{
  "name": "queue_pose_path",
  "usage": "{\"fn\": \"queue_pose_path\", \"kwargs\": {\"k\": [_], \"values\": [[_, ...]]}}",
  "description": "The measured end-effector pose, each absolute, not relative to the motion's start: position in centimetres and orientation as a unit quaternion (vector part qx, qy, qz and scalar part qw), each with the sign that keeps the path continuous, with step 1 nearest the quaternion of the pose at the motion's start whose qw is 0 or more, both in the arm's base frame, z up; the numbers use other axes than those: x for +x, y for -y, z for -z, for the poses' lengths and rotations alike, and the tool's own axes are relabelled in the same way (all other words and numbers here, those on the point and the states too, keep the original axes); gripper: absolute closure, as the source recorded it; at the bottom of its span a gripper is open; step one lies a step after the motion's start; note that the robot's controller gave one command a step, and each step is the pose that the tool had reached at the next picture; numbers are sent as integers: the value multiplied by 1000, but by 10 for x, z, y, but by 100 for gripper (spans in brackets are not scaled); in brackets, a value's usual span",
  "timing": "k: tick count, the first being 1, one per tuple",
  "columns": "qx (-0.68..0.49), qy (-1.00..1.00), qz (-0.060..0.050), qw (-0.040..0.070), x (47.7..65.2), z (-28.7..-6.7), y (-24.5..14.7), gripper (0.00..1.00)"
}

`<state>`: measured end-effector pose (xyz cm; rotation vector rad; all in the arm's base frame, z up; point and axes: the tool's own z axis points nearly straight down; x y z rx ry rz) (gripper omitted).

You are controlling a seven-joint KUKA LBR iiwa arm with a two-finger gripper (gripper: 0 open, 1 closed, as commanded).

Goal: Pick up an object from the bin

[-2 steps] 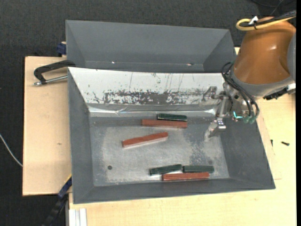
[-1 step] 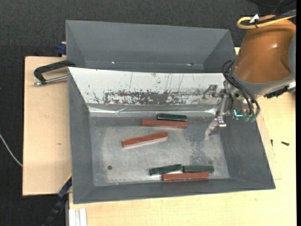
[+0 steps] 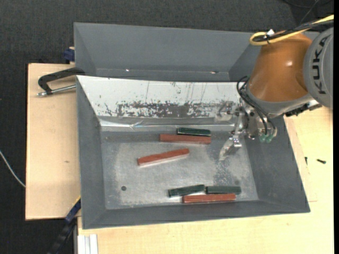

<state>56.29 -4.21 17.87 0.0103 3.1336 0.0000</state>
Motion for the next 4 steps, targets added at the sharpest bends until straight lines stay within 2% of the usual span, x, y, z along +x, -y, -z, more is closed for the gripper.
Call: {"fn": "queue_pose_path", "kwargs": {"k": [1,2,3,4], "values": [[-24,-1000,0,2,565,-118,27,0],[-26,-1000,1,2,564,-97,-2,0],[-35,-999,1,19,581,-83,-36,100],[-35,-999,1,19,581,-83,-36,100]]}}
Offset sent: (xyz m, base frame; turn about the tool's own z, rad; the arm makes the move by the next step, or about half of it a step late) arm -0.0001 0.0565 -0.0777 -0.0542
